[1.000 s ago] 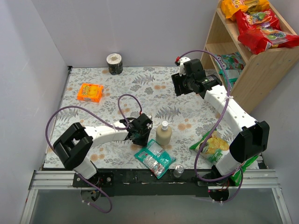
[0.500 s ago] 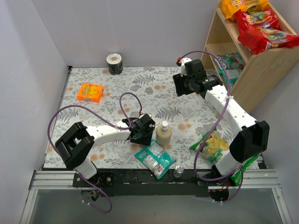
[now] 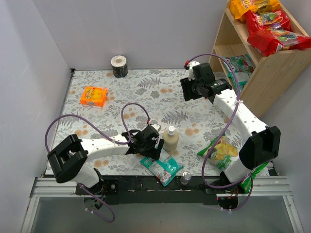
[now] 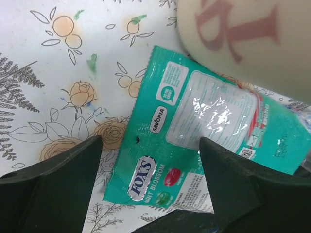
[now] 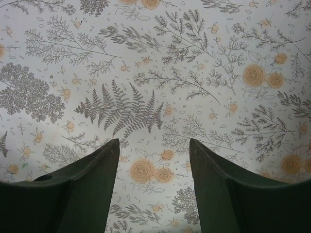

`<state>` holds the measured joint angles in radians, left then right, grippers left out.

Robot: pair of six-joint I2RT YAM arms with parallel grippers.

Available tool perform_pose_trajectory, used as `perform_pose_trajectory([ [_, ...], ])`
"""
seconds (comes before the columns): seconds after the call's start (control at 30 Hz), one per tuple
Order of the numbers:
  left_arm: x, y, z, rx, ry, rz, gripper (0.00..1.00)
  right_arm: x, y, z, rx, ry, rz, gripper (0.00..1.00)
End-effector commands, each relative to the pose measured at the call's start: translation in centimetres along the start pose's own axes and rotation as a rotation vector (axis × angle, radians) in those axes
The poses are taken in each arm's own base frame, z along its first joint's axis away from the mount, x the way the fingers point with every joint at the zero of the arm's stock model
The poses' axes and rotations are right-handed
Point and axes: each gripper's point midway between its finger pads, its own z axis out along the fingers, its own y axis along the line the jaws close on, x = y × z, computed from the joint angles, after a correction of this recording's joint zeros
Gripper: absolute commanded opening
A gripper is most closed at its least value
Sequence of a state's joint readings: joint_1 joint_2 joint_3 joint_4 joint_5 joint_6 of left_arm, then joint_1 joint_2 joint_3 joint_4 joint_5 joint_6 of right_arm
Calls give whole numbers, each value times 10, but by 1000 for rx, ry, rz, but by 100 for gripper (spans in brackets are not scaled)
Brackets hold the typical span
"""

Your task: Place and organize the candy bags onto the shelf

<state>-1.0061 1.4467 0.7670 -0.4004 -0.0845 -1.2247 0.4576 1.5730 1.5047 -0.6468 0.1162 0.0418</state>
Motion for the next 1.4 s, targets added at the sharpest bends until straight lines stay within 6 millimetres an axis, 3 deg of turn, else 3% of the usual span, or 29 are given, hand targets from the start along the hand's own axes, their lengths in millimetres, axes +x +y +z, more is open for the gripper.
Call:
perform_pose_trajectory([
  [0.0, 0, -3, 5, 22, -27, 8, 79, -15, -1, -14, -9, -73, 17, 67],
  [0.2, 19, 11, 15, -29, 19, 11, 45, -16, -1, -14, -8, -76, 16, 66],
  [0.4, 33, 17, 22, -63, 81, 3, 25, -17, -3, -15, -3, -76, 20, 66],
  [0.43, 35, 18, 23, -66, 92, 0, 12, -17, -3, -15, -3, -76, 20, 66],
  [0.5, 42, 21, 26, -86, 123, -7, 0, -16, -4, -14, -1, -73, 22, 66],
  [0.8, 43, 36, 29, -182, 124, -55, 0, -14, -4, -16, -3, -72, 26, 66],
  [0.93, 23, 34, 19, -183, 89, -112, 0, -17, -1, -23, -23, -71, 39, 67],
  [1.0, 3, 31, 10, -143, 51, -169, 0, -12, 2, -28, -39, -59, 50, 69],
  [1.03, -3, 28, 5, -110, 48, -200, 0, -5, 5, -31, -51, -46, 64, 70],
  [1.07, -13, 33, 2, -102, 30, -242, 0, 16, 10, -25, -73, -1, 83, 71],
  [1.1, -25, 32, -5, -76, -3, -262, 2, 19, 21, -37, -137, -18, 100, 72],
  [1.2, -46, 32, -18, -38, -49, -302, 15, 45, 36, -49, -220, -21, 164, 73],
  [1.23, -49, 33, -20, -35, -51, -305, 22, 51, 38, -53, -228, -12, 181, 73],
  [1.37, -57, 27, -29, 0, -52, -327, 29, 90, 48, -74, -282, 114, 237, 72],
])
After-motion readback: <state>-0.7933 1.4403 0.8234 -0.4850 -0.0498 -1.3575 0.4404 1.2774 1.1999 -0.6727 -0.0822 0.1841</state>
